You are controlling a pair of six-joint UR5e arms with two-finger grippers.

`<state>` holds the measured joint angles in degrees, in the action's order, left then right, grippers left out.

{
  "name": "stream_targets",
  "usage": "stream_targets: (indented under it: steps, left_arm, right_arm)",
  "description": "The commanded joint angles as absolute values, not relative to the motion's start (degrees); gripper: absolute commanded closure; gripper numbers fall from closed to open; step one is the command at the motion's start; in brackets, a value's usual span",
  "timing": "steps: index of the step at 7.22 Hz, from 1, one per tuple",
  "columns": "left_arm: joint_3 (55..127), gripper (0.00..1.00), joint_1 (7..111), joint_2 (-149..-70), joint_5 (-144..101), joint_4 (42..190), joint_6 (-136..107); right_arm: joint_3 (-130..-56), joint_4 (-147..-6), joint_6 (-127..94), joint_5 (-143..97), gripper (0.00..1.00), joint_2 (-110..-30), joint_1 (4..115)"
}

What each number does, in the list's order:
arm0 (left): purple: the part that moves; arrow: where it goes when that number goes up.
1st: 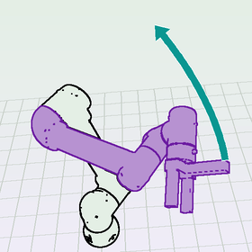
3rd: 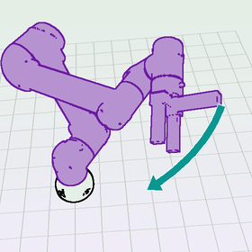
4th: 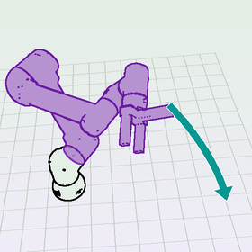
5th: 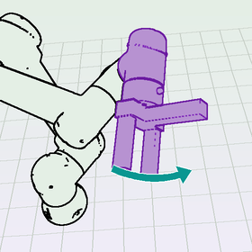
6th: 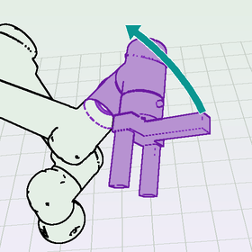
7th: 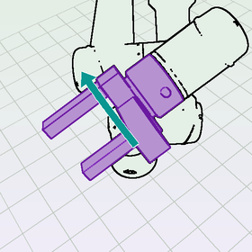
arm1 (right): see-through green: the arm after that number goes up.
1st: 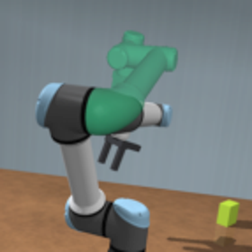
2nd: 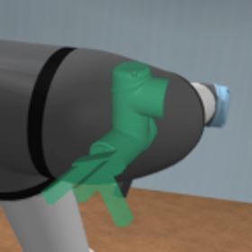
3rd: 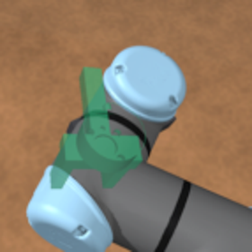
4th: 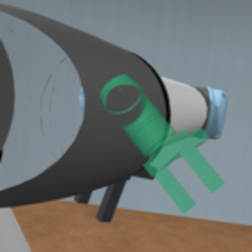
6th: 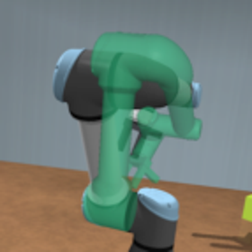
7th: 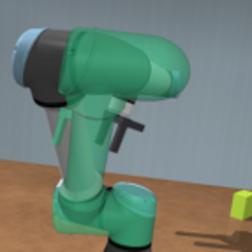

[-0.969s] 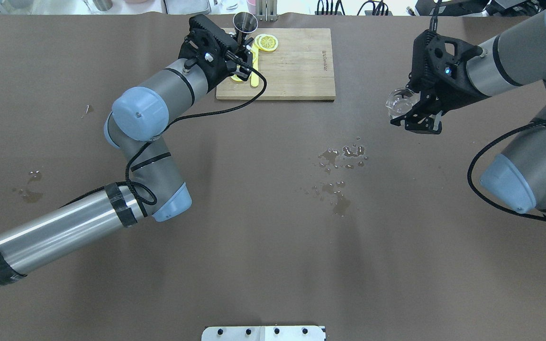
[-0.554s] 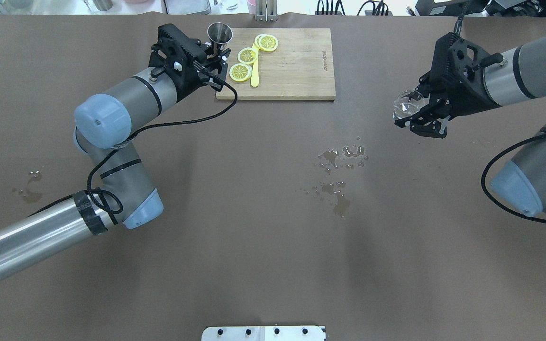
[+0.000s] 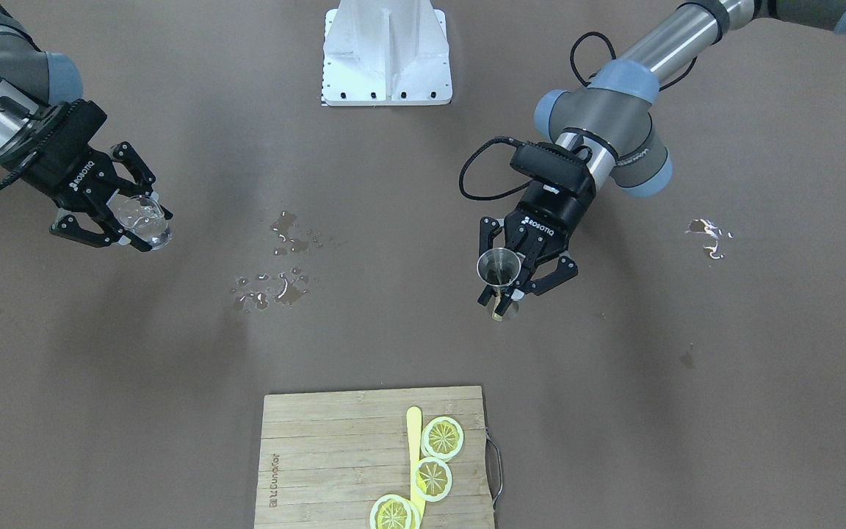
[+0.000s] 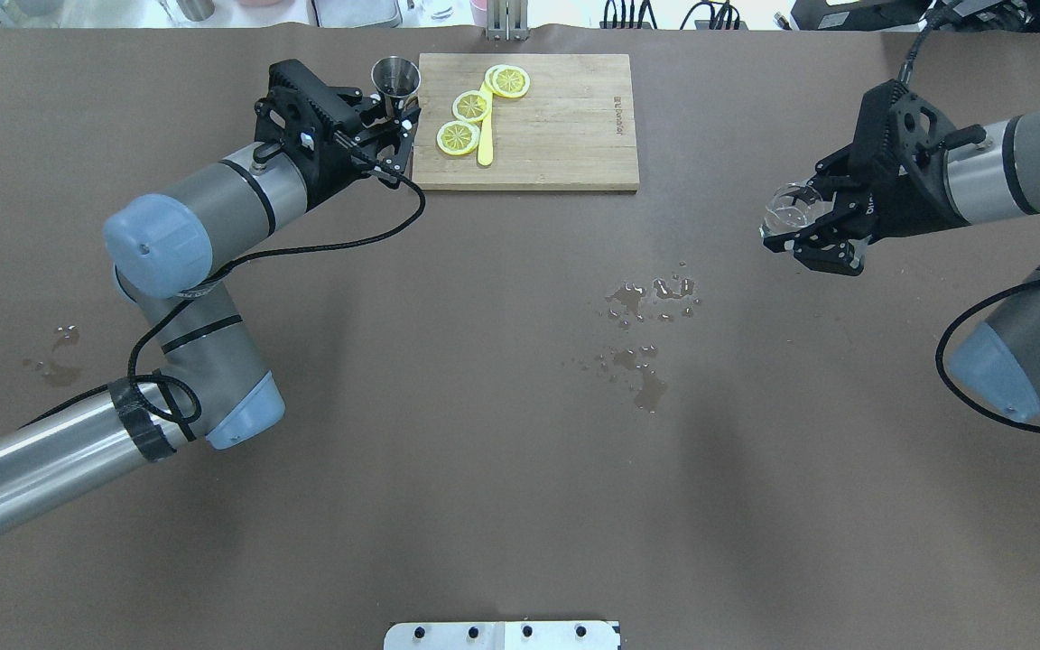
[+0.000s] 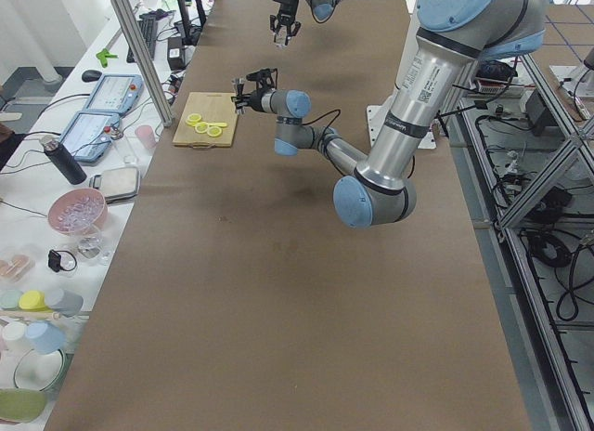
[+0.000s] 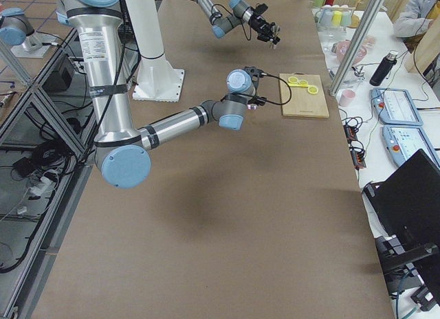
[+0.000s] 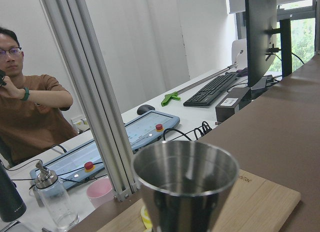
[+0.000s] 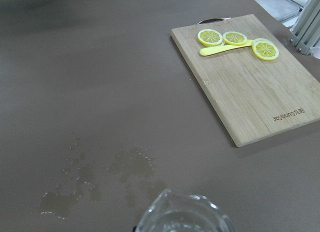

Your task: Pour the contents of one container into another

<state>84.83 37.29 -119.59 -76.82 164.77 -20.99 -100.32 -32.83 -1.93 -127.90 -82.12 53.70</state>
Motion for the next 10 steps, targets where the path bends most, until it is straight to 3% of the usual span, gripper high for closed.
stream_targets:
  steps: [1,7,10]
  left_arm:
    - [86.57,1.0,37.0,-118.92,-76.9,163.66,-23.7]
    - [86.84,1.0,36.47,-115.06,-65.17,161.9,-36.29]
    - [85.96,1.0,27.27,-111.73,-46.0,160.49,-40.93]
  right_arm:
    - [-94.51,-23.85,-2.11,-130.42,1.0,-83.75,53.7]
    - [-81.14,-7.93,-1.32,-130.34,1.0,-85.87,54.32]
    - [-73.67,0.68,-1.23,-130.87,1.0,-85.61,54.14]
